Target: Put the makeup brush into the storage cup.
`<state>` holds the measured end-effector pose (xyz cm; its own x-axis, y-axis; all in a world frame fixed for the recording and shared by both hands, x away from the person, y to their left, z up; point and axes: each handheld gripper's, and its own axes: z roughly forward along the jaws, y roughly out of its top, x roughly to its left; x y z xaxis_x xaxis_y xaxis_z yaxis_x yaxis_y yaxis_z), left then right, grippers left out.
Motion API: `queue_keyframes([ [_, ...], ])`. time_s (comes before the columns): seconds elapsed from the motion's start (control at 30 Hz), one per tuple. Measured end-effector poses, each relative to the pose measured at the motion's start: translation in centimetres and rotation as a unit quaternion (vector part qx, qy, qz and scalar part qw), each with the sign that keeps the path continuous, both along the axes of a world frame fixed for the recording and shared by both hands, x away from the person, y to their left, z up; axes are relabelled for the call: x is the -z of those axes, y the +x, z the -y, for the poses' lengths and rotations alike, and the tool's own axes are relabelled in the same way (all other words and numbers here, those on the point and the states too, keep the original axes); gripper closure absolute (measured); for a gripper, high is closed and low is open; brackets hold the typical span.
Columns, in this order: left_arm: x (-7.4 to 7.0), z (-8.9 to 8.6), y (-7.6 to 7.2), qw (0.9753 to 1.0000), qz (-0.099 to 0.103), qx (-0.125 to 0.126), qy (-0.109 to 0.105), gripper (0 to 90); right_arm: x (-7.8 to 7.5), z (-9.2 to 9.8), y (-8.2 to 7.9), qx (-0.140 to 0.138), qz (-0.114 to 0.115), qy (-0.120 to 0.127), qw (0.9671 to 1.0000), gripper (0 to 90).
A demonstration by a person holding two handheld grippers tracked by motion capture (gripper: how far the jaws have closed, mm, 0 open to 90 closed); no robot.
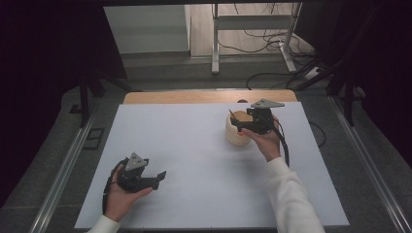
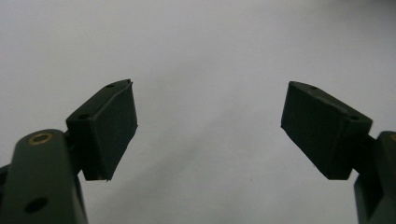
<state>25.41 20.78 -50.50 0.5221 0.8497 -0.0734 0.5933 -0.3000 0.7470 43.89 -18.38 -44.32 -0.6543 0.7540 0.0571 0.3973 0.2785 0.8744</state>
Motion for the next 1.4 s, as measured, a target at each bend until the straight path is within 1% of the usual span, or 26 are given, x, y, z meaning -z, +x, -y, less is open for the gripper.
queue_keyframes([
  [0.17, 0.0, -0.1, 0.0, 1.0000, -0.001, 0.001, 0.000, 18.7, 0.0, 0.2, -0.1, 0.002, -0.006, -0.001, 1.0000, 17.9],
  [0.5, -0.2, 0.0, 0.1, 1.0000, 0.003, 0.002, -0.002, 18.7, 0.0, 0.7, -0.8, -0.001, -0.003, -0.007, 1.0000, 17.9],
  [0.77, 0.1, -0.1, 0.2, 1.0000, -0.001, 0.000, -0.001, 18.6, 0.0, 1.5, -1.7, -0.014, -0.006, -0.023, 0.9996, 17.8],
  [0.9, 0.0, -0.3, 0.0, 1.0000, 0.000, -0.004, -0.002, 18.7, 0.2, 2.0, -2.4, -0.022, -0.006, -0.029, 0.9993, 17.4],
  [1.07, 0.0, -0.2, -0.2, 1.0000, 0.000, -0.003, 0.000, 18.7, 0.0, 2.6, -3.6, -0.033, 0.002, -0.032, 0.9990, 17.4],
  [1.2, 0.0, -0.1, -0.2, 1.0000, 0.001, -0.002, 0.001, 18.7, 0.0, 2.9, -4.4, -0.040, 0.001, -0.041, 0.9984, 17.1],
  [1.3, 0.0, -0.1, -0.1, 1.0000, 0.001, -0.002, 0.000, 18.7, 0.0, 3.2, -4.9, -0.044, 0.003, -0.038, 0.9983, 17.4],
  [1.4, 0.0, -0.1, -0.2, 1.0000, 0.001, -0.002, 0.001, 18.7, 0.1, 3.4, -5.4, -0.049, 0.004, -0.044, 0.9978, 17.4],
])
